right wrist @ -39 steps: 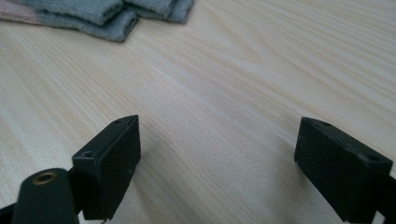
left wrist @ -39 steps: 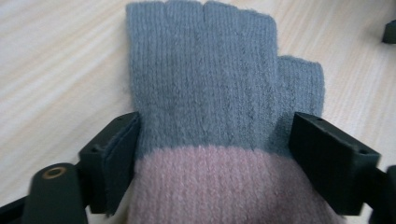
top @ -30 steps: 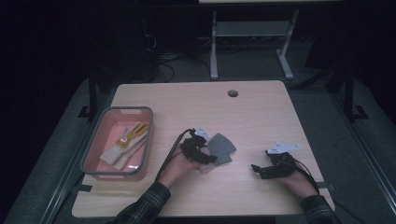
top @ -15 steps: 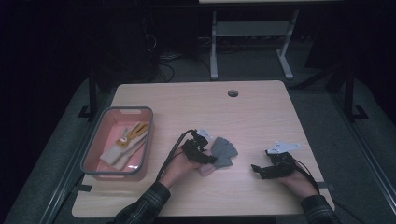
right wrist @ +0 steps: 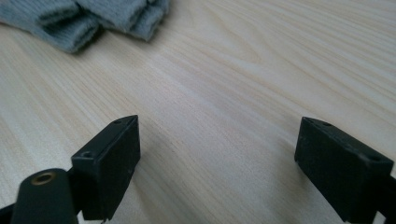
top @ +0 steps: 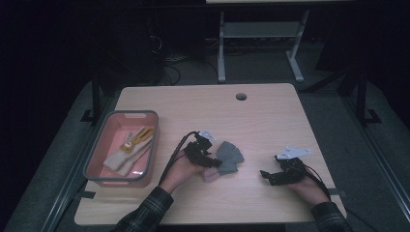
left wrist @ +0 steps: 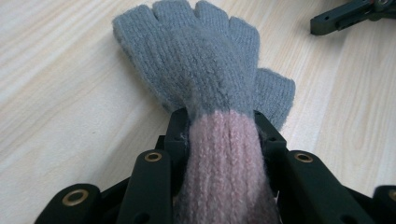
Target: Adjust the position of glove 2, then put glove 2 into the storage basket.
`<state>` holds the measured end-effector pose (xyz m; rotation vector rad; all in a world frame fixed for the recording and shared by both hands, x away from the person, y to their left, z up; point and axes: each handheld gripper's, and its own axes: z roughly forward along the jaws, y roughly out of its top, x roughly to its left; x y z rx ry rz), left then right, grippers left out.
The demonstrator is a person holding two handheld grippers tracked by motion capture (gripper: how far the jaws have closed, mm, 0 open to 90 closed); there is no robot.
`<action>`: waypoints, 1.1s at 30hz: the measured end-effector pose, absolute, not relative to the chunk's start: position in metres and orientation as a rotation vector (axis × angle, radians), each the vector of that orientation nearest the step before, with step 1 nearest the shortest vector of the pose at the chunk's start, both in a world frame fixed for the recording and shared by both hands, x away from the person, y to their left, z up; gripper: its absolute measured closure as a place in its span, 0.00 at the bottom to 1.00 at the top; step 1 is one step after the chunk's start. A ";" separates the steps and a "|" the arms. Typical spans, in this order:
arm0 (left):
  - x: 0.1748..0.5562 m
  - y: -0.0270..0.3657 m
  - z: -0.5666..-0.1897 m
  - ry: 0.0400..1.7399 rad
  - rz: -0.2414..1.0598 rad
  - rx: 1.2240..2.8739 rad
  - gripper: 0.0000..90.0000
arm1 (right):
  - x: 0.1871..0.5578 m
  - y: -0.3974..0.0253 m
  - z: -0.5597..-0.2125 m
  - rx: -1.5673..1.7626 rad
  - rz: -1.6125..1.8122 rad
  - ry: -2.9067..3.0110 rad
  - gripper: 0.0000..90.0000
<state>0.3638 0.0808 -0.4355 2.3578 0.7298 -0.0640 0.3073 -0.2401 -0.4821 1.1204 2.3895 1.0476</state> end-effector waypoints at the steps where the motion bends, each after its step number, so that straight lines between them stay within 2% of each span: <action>1: 0.364 0.083 -0.432 0.730 -0.062 2.347 0.72 | 0.307 -0.240 -0.482 1.119 1.047 2.390 0.16; 15: 0.365 0.105 -0.405 0.767 -0.029 2.304 0.73 | 0.307 -0.240 -0.482 1.120 1.048 2.390 0.16; 33: 0.368 0.180 -0.359 0.900 0.085 2.154 0.73 | 0.308 -0.240 -0.482 1.123 1.052 2.389 0.16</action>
